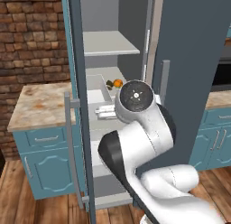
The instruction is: Take the orange and kiwi from the highest rack and move them to the second highest rack where the squash and mushroom are located, to maximize freezer space. Close the freezer door after rearranging.
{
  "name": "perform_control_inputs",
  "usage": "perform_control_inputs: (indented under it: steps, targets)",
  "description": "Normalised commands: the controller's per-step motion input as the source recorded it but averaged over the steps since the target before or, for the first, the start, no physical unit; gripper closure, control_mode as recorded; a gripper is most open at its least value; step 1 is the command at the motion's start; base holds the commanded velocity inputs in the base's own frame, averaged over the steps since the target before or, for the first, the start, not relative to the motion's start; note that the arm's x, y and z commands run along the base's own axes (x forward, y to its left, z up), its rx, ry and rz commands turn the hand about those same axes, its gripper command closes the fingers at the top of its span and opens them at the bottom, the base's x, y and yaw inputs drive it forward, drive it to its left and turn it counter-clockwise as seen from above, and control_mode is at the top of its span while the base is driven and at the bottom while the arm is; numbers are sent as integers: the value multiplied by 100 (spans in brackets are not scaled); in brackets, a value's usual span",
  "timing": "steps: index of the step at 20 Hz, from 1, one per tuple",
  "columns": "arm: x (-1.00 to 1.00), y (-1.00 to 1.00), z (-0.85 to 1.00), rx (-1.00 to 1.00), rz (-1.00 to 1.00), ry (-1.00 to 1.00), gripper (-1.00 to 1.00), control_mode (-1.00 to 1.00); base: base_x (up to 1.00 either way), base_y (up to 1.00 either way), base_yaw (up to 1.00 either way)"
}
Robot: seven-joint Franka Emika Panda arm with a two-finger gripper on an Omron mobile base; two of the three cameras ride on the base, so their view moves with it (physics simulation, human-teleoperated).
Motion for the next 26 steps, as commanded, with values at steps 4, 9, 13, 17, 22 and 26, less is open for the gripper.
perform_control_inputs:
  steps: [4, 9, 13, 17, 22, 26]
  targets:
    - [-63, 97, 68, -16, -5, -36, -100, -100, 0, 0, 0]
    - [6, 100, 44, -20, -16, -37, -100, -100, 0, 0, 0]
    - [56, 93, 22, -19, -22, -29, -100, -100, 0, 0, 0]
    - [89, 79, 15, -15, -26, -19, -100, -100, 0, 0, 0]
    - [100, 67, 17, -8, -29, -8, -100, -100, 0, 0, 0]
    - [81, 18, 19, 0, -21, 0, -100, -100, 0, 0, 0]
